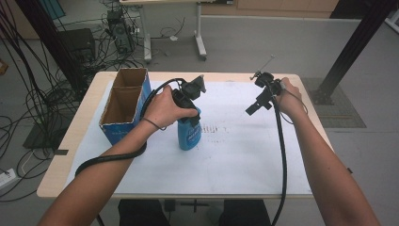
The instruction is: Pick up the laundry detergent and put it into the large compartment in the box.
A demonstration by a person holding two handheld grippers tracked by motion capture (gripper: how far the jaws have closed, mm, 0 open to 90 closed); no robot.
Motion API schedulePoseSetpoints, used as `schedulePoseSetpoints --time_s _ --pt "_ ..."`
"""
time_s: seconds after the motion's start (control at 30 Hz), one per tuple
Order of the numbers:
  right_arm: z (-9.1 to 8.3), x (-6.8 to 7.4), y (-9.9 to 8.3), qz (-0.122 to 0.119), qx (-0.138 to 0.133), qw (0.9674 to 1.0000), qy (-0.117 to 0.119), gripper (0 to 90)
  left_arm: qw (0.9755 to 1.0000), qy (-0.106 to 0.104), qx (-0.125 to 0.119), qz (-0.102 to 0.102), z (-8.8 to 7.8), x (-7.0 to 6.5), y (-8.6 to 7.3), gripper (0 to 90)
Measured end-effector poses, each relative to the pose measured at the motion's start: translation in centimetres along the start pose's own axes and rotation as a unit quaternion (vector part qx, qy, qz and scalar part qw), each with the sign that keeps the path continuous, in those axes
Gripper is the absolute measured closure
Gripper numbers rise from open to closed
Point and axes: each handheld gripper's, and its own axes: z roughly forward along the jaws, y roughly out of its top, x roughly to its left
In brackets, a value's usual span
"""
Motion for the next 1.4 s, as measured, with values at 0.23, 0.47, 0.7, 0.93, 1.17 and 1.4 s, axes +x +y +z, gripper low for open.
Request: schedulePoseSetpoints --time_s 0.23,0.47,0.7,0.93,1.17,1.4 --pt "0.04 -0.04 0.02 0.000 0.001 1.0000 -0.001 6.7 1.0000 -0.001 -0.003 -0.001 0.01 0.01 -0.08 36.8" --pt "-0.14 -0.14 -0.08 0.003 0.004 1.0000 -0.004 6.8 1.0000 0.000 -0.002 -0.001 0.00 -0.04 -0.07 36.8" --pt "-0.17 -0.25 -0.14 0.001 0.004 1.0000 -0.003 6.8 1.0000 0.002 -0.002 -0.001 0.00 -0.07 -0.09 36.8" --pt "-0.15 -0.39 -0.21 0.003 0.004 1.0000 -0.003 6.8 1.0000 0.000 -0.001 -0.002 0.00 -0.04 -0.07 36.8" --pt "-0.07 -0.42 -0.21 0.003 0.003 1.0000 0.001 6.7 1.0000 0.001 0.000 -0.001 0.01 -0.06 -0.03 36.8" --pt "0.00 -0.45 -0.16 0.002 0.004 1.0000 0.001 6.8 1.0000 0.001 0.000 -0.001 0.01 -0.06 -0.03 36.8"
